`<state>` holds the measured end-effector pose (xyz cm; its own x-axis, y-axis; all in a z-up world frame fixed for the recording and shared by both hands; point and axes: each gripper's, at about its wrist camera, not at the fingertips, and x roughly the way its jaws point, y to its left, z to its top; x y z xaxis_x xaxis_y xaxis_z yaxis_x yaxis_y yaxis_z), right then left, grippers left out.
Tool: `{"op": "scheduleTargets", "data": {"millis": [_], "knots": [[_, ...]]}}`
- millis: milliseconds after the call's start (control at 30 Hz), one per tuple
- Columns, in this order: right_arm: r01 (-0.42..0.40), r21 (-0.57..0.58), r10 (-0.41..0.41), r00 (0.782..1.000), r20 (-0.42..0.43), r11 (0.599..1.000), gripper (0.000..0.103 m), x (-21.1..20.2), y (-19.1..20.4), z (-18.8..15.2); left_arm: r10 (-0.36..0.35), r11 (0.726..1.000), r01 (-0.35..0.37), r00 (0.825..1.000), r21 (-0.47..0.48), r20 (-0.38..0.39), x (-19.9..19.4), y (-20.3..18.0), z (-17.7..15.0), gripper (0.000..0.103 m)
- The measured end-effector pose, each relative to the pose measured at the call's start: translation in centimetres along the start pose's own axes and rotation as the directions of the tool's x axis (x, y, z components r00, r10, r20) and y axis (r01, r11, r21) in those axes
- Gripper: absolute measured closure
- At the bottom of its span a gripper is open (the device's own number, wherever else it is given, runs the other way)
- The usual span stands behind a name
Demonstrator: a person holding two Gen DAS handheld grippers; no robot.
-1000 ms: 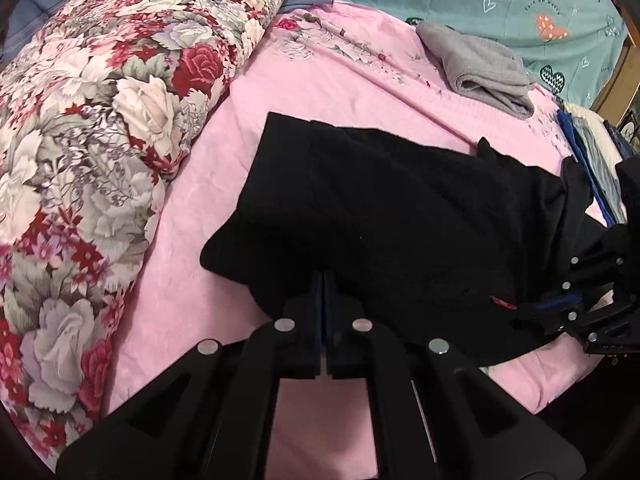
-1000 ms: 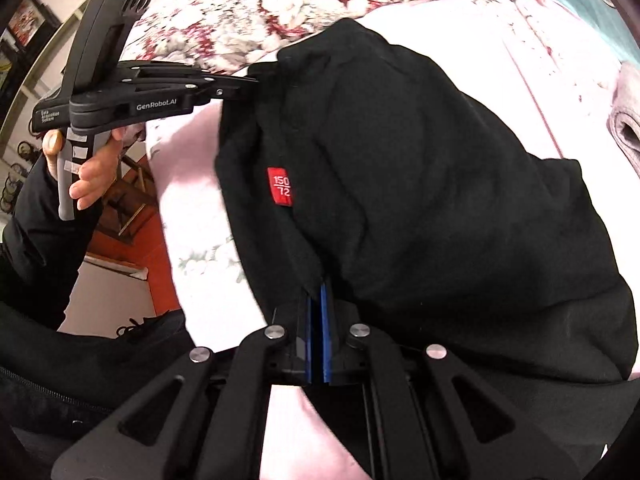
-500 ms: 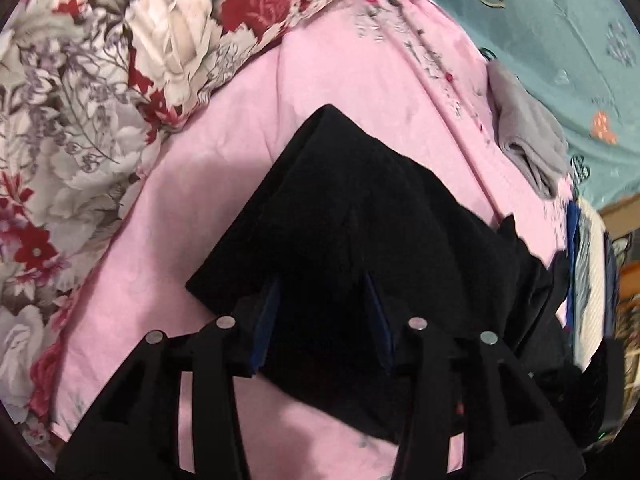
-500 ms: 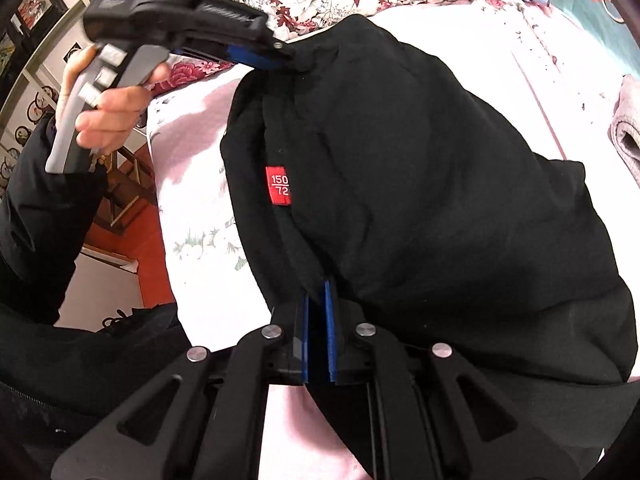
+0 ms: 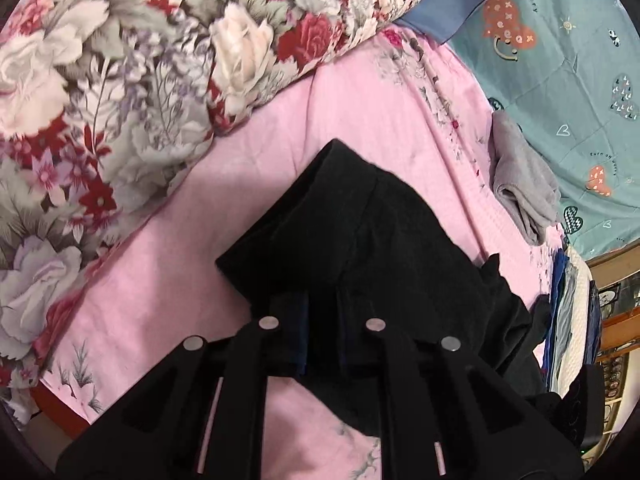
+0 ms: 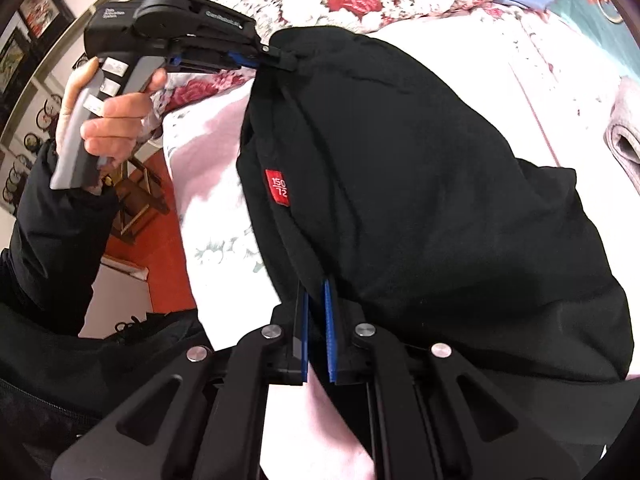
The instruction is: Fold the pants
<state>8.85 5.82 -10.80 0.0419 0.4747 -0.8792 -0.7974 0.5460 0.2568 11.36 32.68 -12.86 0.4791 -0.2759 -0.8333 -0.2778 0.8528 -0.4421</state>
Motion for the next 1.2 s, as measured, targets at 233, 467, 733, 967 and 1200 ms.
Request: {"op": "scheduleTargets", "data": {"millis": [233, 467, 733, 967, 1200], "knots": [[0.027, -0.011, -0.028, 0.999, -0.047, 1.000, 0.082, 2.9, 1.6, 0.5, -0.005, 1.000, 0.006, 0.999, 0.010, -0.046, 1.8, 0.9, -0.2, 0.082], [-0.054, 0.001, 0.054, 0.998, 0.011, 0.999, 0.058, -1.7, 3.0, 2.6, 0.127, 0.986, -0.139, 0.984, 0.092, 0.122, -3.9, -0.3, -3.5, 0.042], [0.009, 0.119, -0.014, 0.999, 0.036, 0.993, 0.095, 2.8, 1.0, 5.6, 0.045, 0.980, -0.070, 0.990, 0.188, 0.130, -4.7, -5.2, -3.3, 0.065], [-0.056, 0.203, 0.066, 0.997, -0.040, 0.977, 0.091, 1.6, 0.9, 2.9, 0.142, 0.968, -0.129, 0.989, 0.215, -0.048, 4.2, -6.2, -3.7, 0.093], [0.288, 0.506, -0.329, 0.944, -0.009, 0.813, 0.050, -12.9, -12.4, -3.1, 0.111, 0.970, -0.107, 0.994, 0.221, -0.006, 4.0, -5.9, -4.5, 0.093]]}}
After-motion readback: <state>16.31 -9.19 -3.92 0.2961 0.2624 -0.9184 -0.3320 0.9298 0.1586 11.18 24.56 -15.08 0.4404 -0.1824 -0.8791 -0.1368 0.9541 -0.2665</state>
